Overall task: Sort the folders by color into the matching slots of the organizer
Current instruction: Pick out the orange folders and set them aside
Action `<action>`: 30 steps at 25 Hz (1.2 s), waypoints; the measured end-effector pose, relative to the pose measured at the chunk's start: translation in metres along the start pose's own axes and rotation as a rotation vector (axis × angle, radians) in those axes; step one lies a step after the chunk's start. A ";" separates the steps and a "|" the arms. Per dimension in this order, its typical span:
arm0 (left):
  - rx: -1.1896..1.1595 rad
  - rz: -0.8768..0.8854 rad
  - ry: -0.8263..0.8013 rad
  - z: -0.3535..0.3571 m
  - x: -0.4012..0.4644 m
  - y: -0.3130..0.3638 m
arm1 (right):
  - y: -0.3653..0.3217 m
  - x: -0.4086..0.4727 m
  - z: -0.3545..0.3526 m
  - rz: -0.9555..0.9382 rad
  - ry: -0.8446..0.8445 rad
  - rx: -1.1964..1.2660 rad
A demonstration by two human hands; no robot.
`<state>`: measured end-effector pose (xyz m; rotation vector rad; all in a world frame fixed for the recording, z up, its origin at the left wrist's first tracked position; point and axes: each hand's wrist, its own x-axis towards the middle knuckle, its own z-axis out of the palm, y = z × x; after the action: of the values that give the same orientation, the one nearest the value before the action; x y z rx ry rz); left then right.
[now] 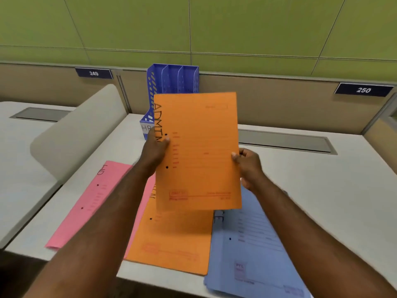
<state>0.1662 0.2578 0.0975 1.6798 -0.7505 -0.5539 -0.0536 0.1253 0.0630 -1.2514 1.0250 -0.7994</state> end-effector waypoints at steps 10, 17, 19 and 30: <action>0.187 -0.270 -0.195 -0.041 -0.037 -0.113 | 0.115 -0.069 0.051 0.376 0.084 -0.126; 0.266 -0.348 -0.184 -0.038 -0.034 -0.151 | 0.130 -0.083 0.063 0.397 -0.010 -0.138; 0.274 -0.355 -0.181 -0.037 -0.034 -0.155 | 0.131 -0.083 0.063 0.366 0.001 -0.168; 0.199 -0.381 -0.126 -0.032 -0.042 -0.162 | 0.122 -0.076 0.063 0.219 0.005 -0.397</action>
<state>0.1906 0.3327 -0.0542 2.0042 -0.5901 -0.8804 -0.0288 0.2384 -0.0434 -1.4377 1.3428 -0.4404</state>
